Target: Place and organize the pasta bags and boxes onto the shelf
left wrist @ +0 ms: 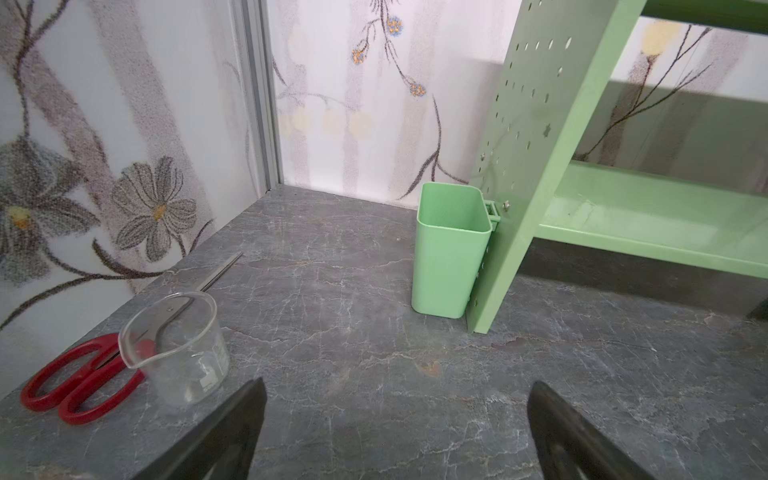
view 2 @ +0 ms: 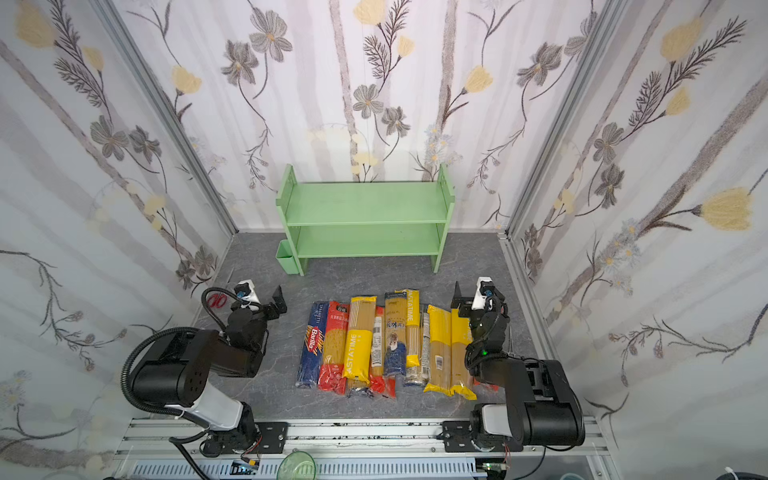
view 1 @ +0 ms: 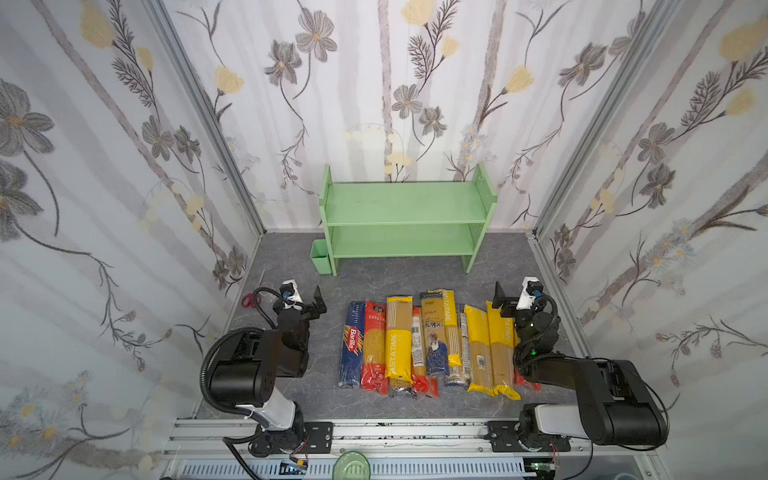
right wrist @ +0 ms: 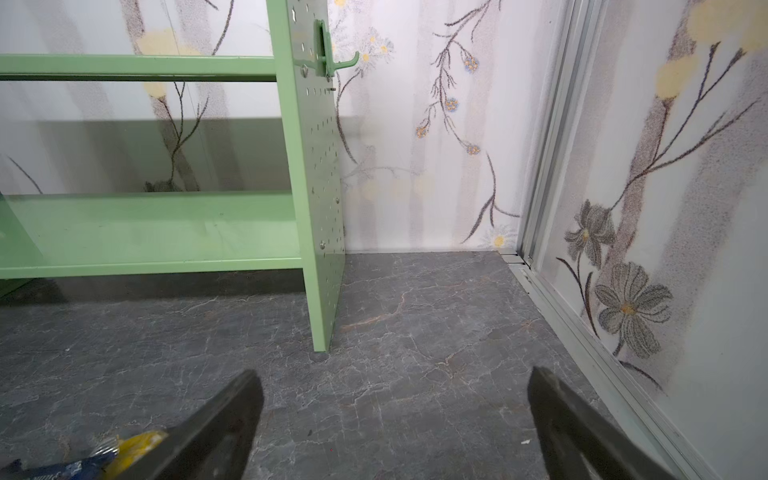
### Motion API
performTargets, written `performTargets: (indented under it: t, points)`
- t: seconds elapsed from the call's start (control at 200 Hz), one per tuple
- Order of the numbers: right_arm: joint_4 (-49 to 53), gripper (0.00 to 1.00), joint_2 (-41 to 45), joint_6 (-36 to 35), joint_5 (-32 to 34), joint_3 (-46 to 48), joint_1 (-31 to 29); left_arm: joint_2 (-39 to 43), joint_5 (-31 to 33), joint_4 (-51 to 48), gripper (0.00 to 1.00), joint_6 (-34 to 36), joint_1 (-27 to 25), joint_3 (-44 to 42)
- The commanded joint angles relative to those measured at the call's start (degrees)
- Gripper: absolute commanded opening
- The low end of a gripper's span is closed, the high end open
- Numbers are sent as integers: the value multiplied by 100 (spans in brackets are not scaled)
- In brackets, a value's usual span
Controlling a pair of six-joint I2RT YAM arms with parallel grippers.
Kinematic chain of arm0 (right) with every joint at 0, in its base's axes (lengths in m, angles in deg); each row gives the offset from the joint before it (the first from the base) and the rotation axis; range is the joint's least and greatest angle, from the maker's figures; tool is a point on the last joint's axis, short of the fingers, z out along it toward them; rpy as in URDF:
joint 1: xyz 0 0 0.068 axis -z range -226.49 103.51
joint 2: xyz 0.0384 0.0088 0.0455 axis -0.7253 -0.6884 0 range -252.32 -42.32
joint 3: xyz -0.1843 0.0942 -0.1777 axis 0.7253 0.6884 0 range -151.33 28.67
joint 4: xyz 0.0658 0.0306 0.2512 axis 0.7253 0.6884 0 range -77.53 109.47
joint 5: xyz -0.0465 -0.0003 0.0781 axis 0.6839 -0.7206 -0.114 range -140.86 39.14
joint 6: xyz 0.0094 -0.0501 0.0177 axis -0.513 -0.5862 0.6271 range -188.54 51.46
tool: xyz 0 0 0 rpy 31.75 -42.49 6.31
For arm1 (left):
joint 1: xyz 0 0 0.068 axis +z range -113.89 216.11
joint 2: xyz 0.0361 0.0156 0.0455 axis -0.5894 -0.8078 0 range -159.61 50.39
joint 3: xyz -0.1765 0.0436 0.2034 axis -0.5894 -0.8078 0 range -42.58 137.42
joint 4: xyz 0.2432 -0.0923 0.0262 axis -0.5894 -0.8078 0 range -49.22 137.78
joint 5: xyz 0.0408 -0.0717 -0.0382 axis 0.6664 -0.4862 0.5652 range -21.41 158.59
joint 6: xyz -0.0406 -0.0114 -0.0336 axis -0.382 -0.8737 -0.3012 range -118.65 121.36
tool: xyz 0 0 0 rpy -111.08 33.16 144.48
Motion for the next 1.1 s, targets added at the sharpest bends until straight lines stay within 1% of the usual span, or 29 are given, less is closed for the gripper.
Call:
performTargets:
  t: [0.0,0.38,0.535,1.094]
  points:
    - [-165,100,-3,-31,-38,-25,-2,15,-66,101,100,-34,16,19]
    - [-144,100,-3,-23,-47,-34,7,14,-77,92,100,-30,18,31]
    - [-86,100,-21,56,-229,-75,95,11,-75,91,100,-31,18,31]
    - [-84,100,-21,58,-231,-76,95,12,-66,87,100,-29,24,32]
